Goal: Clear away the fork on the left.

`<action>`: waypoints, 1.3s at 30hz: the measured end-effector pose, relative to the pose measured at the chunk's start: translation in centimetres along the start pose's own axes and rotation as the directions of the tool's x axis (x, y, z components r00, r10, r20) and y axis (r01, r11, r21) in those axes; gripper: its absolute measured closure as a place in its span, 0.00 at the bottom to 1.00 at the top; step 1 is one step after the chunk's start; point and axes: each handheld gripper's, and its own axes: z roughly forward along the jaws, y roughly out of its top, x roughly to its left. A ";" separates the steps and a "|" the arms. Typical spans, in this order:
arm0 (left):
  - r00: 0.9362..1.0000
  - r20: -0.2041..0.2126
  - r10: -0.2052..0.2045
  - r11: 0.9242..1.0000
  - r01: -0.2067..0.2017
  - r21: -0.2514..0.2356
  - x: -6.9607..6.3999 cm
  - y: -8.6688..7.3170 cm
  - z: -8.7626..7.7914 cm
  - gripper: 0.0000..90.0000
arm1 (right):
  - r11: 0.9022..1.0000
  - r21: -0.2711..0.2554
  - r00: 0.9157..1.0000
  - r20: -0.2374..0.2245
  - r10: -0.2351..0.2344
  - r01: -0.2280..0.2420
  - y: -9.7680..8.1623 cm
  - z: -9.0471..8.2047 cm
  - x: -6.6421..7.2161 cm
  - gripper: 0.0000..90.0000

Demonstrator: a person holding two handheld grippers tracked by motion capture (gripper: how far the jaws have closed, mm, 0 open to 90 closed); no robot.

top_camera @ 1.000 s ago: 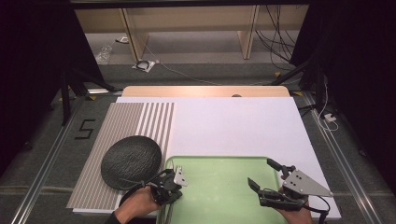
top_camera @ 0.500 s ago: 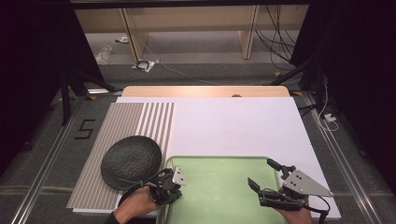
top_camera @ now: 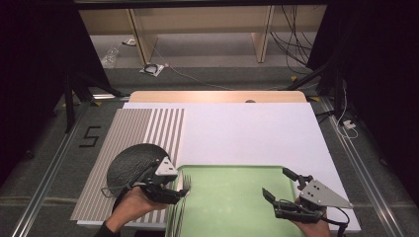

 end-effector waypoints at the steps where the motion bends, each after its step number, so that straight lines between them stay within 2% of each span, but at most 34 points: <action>1: 1.000 0.002 -0.018 0.999 0.018 -0.028 0.4 -0.1 -0.3 0.35 | 1.000 -0.001 1.000 0.001 -0.002 0.002 0.0 0.0 0.0 0.16; 3: 0.998 -0.013 -0.055 0.996 0.054 -0.077 1.0 -0.3 -1.0 0.30 | 1.000 0.002 1.000 0.001 0.003 -0.003 0.0 0.0 0.0 0.16; 7: 0.992 -0.042 -0.118 0.984 0.111 -0.136 2.1 -0.8 -2.1 0.25 | 1.000 -0.003 1.000 0.001 0.001 -0.001 0.0 0.0 0.0 0.16; 13: 0.973 -0.086 -0.216 0.963 0.198 -0.184 3.5 -2.1 -3.2 0.21 | 1.000 0.001 1.000 0.002 0.000 0.000 0.0 0.0 0.0 0.16; 22: 0.928 -0.129 -0.349 0.920 0.312 -0.238 4.8 -3.8 -4.4 0.19 | 1.000 0.002 1.000 0.001 0.004 -0.004 0.0 0.0 0.0 0.16; 25: 0.917 -0.143 -0.374 0.910 0.332 -0.249 5.0 -4.4 -4.6 0.19 | 1.000 0.000 1.000 0.002 -0.002 0.002 -0.1 0.1 0.0 0.16; 27: 0.905 -0.149 -0.399 0.899 0.355 -0.255 5.2 -4.8 -4.8 0.19 | 1.000 0.000 1.000 0.002 -0.002 0.002 -0.1 0.1 0.0 0.16; 29: 0.891 -0.150 -0.428 0.886 0.380 -0.266 5.4 -5.2 -4.9 0.19 | 1.000 0.003 1.000 0.004 -0.001 0.001 -0.1 0.1 0.0 0.16; 30: 0.886 -0.156 -0.437 0.882 0.387 -0.270 5.4 -5.4 -5.0 0.19 | 1.000 0.002 1.000 0.003 0.000 0.000 -0.1 0.0 -0.1 0.16; 32: 0.871 -0.159 -0.464 0.867 0.410 -0.284 5.5 -5.7 -5.2 0.19 | 1.000 0.002 1.000 0.003 0.000 0.000 -0.1 0.0 -0.1 0.16; 33: 0.867 -0.155 -0.474 0.861 0.420 -0.288 5.6 -5.9 -5.3 0.19 | 1.000 0.002 1.000 0.003 0.000 0.000 -0.1 0.0 -0.1 0.16; 37: 0.847 -0.168 -0.504 0.845 0.443 -0.300 5.7 -6.5 -5.6 0.19 | 1.000 -0.002 1.000 0.004 0.002 -0.002 0.0 0.0 0.0 0.16; 39: 0.832 -0.168 -0.528 0.829 0.462 -0.316 5.8 -6.8 -5.7 0.19 | 1.000 0.000 1.000 0.005 -0.001 0.001 0.0 0.0 0.0 0.16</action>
